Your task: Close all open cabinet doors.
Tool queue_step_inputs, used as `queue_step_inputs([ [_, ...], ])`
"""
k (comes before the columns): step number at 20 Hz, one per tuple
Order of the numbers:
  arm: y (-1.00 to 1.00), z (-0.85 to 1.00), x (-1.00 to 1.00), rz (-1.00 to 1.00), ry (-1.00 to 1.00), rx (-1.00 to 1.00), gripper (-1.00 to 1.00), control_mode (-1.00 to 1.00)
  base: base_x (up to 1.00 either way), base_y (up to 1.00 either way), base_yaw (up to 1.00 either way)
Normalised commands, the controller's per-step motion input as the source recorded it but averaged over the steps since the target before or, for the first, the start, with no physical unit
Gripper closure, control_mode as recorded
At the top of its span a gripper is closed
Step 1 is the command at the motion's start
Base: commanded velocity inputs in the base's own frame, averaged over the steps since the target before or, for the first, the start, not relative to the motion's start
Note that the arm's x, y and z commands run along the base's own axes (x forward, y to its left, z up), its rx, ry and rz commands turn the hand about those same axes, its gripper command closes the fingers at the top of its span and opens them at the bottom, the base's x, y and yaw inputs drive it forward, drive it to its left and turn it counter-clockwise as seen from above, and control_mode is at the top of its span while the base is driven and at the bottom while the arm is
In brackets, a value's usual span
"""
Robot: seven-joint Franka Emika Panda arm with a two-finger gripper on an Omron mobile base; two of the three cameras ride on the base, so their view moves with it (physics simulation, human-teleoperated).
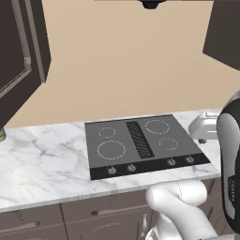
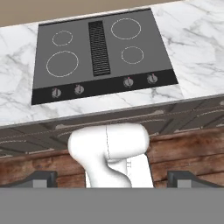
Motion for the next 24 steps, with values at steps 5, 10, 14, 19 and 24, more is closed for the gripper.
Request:
queue_step_inputs([
  [5, 0.00, 0.09, -0.27, 0.04, 0.00, -0.02, -1.00, -1.00, 0.00, 0.00, 0.00],
  [10, 0.00, 0.02, -0.33, 0.02, 0.00, -0.02, -1.00, -1.00, 0.00, 0.00, 0.00],
  [14, 0.00, 0.00, -0.19, 0.00, -0.01, -0.04, -1.00, -1.00, 0.00, 0.00, 0.00],
  [19, 0.00, 0.00, -0.13, 0.00, 0.00, -0.01, -1.00, -1.00, 0.00, 0.00, 0.00],
  [24, 0.01, 0.00, 0.00, 0.00, 0.00, 0.00, -1.00, 1.00, -0.02, 0.19, 0.11],
])
